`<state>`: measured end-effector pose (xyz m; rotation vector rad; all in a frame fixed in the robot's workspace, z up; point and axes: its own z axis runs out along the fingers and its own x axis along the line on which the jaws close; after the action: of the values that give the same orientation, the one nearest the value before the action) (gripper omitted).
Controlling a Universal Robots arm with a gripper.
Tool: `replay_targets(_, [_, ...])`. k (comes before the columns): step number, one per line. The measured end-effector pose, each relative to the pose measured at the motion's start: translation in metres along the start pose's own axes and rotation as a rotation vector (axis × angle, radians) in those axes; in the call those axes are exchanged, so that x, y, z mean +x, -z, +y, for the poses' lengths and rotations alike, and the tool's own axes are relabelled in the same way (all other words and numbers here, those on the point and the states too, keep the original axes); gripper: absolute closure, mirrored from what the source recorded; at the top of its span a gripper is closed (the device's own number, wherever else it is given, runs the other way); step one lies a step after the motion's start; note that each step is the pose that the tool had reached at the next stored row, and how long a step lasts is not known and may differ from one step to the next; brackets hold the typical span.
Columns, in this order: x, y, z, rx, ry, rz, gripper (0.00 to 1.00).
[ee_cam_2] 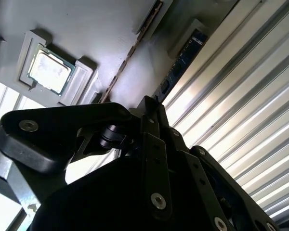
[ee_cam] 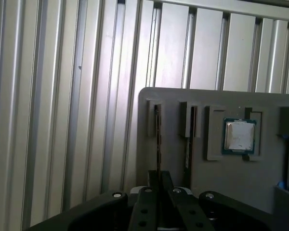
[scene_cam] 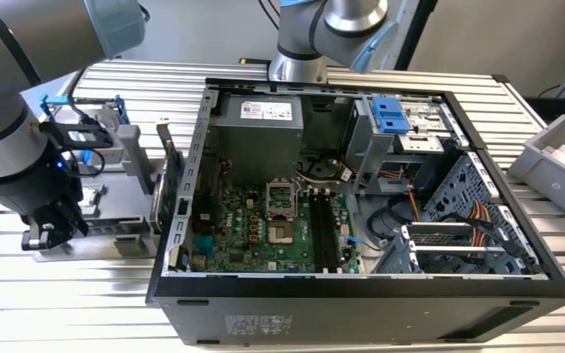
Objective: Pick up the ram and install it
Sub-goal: 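Pick up the ram and move it above insertion slot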
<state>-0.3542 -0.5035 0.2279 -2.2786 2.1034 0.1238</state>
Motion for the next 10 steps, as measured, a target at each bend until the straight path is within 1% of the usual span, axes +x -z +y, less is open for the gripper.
replay_targets(10, [-0.0014, 0.0163, 0.0005, -0.0001, 0.000, 0.0000, 1.00])
